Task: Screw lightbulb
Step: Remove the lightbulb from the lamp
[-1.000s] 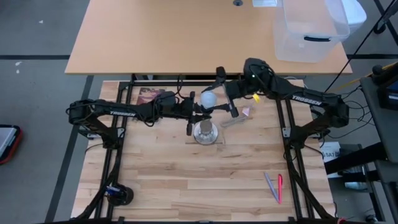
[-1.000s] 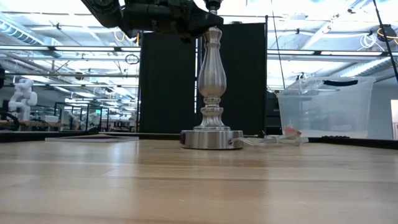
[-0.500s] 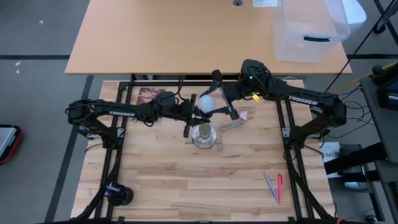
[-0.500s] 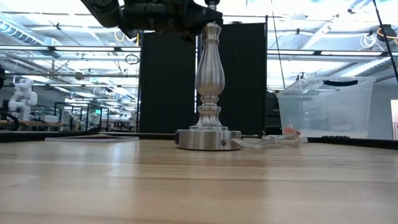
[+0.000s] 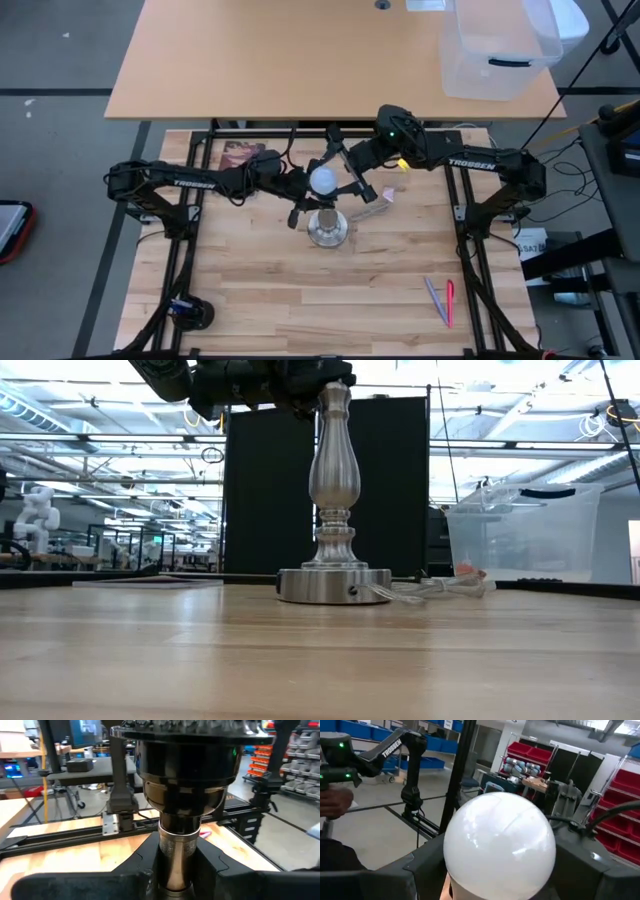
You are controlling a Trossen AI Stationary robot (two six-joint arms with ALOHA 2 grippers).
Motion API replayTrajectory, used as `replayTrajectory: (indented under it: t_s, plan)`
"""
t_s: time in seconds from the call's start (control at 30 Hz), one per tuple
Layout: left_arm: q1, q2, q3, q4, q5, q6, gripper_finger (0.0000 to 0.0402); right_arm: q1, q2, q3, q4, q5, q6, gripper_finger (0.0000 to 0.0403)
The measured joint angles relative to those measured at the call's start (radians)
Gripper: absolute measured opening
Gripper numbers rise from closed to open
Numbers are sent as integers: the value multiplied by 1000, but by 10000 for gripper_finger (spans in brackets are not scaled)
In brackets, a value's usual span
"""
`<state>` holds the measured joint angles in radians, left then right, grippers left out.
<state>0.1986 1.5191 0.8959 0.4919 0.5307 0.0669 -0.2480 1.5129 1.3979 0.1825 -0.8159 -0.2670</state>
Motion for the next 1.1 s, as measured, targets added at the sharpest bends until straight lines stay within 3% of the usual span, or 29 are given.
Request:
replayTrajectory:
  t_s: [0.33, 0.53, 0.73, 0.9, 1.1]
  plan:
    - [2, 0, 0, -9, 4, -19, 72, 6, -12, 0, 12, 189, 52, 290]
    - [0, 0, 3, -1, -24, -23, 72, 23, -31, 12, 61, 242, 105, 314]
    - [1, 0, 2, -23, -47, -32, 72, 56, -35, 6, 25, 361, 102, 337]
    - [0, 0, 3, -31, -76, -37, 72, 82, -68, 58, -51, 472, 110, 341]
    - [0, -1, 3, -37, -134, -50, 72, 122, -77, 135, -82, 519, 198, 341]
